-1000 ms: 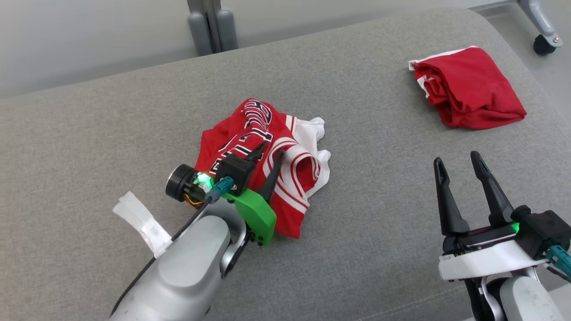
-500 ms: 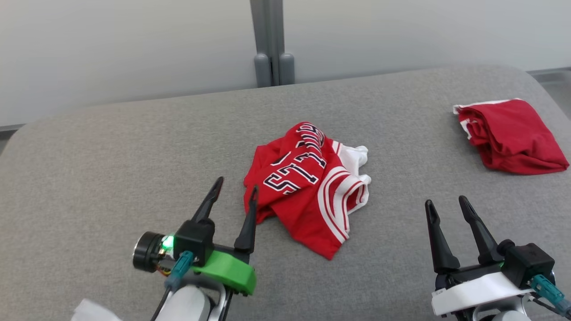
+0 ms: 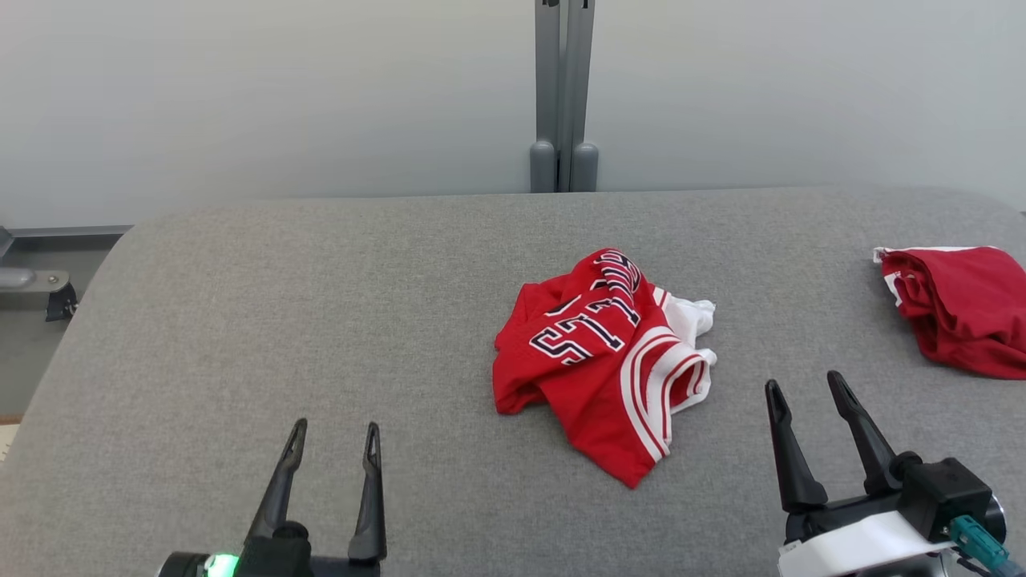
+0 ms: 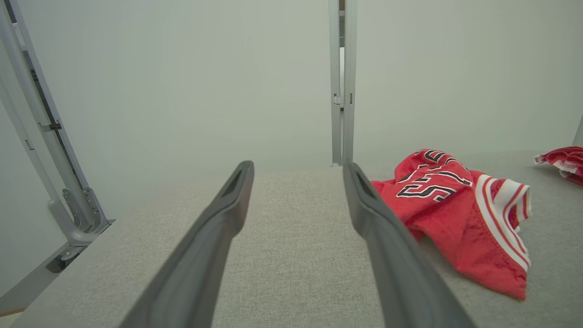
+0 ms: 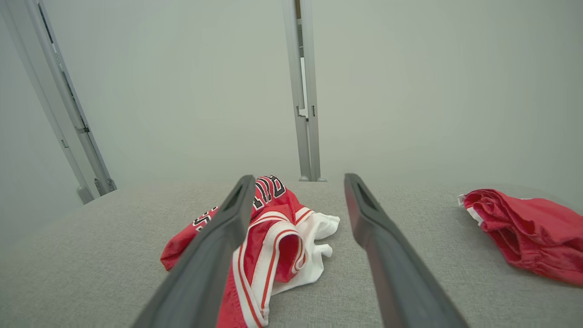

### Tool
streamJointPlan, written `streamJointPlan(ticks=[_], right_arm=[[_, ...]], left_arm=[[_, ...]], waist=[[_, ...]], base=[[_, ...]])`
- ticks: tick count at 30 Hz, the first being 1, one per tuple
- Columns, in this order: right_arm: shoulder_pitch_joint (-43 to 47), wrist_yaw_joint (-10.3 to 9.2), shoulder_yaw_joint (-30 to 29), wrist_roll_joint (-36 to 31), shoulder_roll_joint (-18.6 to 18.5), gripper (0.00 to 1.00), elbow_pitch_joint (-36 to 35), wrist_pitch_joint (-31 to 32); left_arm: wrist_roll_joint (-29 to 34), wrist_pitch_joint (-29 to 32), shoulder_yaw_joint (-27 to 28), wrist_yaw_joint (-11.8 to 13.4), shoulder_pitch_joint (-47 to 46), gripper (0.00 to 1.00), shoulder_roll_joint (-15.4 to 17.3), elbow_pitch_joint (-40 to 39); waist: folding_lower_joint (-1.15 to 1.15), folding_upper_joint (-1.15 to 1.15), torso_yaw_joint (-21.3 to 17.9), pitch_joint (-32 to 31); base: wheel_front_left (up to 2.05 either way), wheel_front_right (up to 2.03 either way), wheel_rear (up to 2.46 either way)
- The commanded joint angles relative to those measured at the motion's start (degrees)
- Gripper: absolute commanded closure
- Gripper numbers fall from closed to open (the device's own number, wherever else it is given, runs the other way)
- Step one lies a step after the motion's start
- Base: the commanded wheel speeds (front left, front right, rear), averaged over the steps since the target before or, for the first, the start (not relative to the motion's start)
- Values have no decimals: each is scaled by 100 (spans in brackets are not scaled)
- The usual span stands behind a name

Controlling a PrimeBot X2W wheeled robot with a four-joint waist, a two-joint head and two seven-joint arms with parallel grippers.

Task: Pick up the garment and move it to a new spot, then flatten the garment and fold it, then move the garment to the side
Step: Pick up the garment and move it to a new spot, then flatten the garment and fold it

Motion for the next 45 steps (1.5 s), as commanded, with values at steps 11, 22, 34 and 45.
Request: streamJointPlan(ticks=[11,22,34,45], right_arm=[[253,0,-186,-32,87,0,-12,-1],[269,0,-242,-24,135,0,39,-1],[274,0,-272,-2,166,0,22,-1],[310,0,-278,27,190,0,3,-1]], left_arm=[[265,1,179,-155,355,0,-215,-61],[301,1,341,-272,339,0,-292,-43],[346,1,389,-322,379,0,-327,-2],[371,1,373,-376,401,0,-338,29]], waist=[[0,0,-5,-128],[0,0,23,-180],[0,0,55,-207],[0,0,102,-240]], base=[[0,0,0],[0,0,0],[0,0,0],[0,0,0]])
